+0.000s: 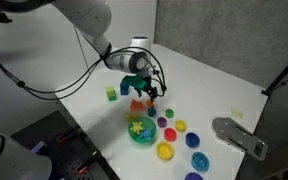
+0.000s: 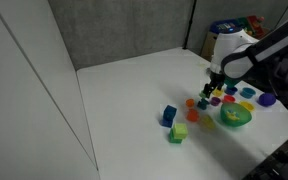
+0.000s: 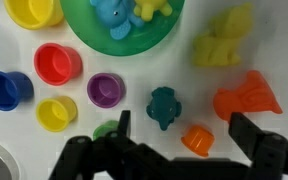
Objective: Put the green toy animal in the bowl
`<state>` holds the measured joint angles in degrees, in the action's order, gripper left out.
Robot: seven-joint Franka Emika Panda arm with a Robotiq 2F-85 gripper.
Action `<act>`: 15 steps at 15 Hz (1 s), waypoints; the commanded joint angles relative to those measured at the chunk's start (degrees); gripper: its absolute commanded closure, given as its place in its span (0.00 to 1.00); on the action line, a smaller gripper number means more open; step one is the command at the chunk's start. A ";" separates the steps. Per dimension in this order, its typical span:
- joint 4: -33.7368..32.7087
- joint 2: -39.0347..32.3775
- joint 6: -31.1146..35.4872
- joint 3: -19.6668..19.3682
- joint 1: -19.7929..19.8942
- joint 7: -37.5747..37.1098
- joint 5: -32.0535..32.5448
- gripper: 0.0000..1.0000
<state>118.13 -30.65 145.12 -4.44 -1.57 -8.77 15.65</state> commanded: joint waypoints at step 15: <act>-19.19 -19.71 0.04 -0.49 1.82 4.48 -7.30 0.44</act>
<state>101.55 -49.38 147.47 -4.67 0.22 -6.07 9.41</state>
